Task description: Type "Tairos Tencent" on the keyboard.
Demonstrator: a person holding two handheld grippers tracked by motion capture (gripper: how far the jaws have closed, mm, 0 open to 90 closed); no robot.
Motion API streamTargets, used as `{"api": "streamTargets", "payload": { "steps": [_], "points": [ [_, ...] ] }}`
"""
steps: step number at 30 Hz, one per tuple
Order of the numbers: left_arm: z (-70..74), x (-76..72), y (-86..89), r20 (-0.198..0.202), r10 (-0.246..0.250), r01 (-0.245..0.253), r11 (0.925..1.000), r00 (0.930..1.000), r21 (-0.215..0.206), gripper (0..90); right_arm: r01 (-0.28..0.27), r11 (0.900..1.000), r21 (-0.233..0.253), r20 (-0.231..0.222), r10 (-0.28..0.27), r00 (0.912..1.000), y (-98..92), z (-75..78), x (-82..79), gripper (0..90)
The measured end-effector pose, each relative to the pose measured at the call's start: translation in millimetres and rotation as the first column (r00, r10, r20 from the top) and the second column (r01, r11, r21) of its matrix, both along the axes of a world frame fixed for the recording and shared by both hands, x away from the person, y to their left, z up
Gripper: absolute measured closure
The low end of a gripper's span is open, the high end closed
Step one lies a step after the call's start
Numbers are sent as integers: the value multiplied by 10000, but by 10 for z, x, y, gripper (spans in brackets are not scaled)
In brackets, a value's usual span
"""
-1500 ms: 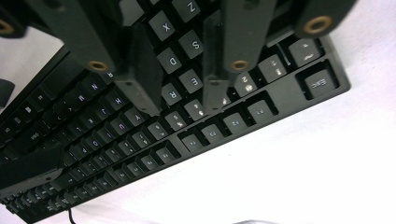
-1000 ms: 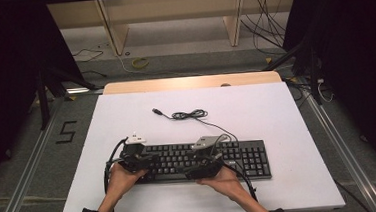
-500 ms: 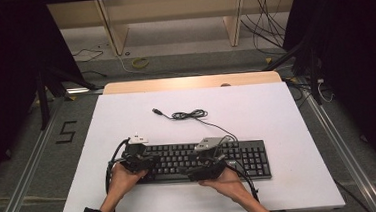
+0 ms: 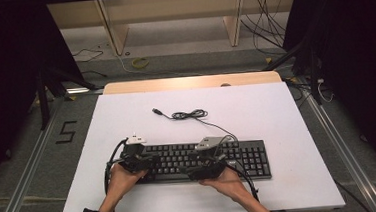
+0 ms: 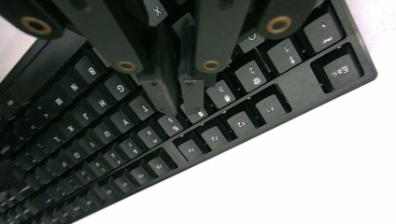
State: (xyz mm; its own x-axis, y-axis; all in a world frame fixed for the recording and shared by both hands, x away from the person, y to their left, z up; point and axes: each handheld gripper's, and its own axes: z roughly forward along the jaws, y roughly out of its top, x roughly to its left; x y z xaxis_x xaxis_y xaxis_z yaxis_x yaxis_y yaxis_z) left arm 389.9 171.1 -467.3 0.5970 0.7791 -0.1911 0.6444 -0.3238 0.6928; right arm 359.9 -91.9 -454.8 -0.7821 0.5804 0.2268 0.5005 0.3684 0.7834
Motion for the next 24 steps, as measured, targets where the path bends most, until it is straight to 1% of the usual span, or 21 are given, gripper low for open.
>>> {"api": "streamTargets", "payload": {
  "steps": [2,5,15,18,20,24],
  "points": [
    [20,-19,12,51,66,-66,9999,10000,-147,812,21,10000,34,35,-21,10000,-6,2,3,363],
    [50,-39,36,112,35,-32,9997,9999,-262,772,54,10000,53,43,-54,10000,-9,6,0,363],
    [80,-87,73,76,222,-216,9971,9997,-725,580,65,10000,44,41,-65,10000,-9,4,6,365],
    [93,-105,87,107,247,-237,9961,9996,-853,538,76,10000,51,32,-76,10000,-10,4,6,365],
    [101,-116,102,164,223,-208,9960,9996,-868,518,72,10000,43,36,-72,10000,-11,5,6,366],
    [116,-135,120,199,327,-304,9937,9993,-1081,488,79,9999,69,24,-79,10000,-12,7,7,366]
  ]
}}
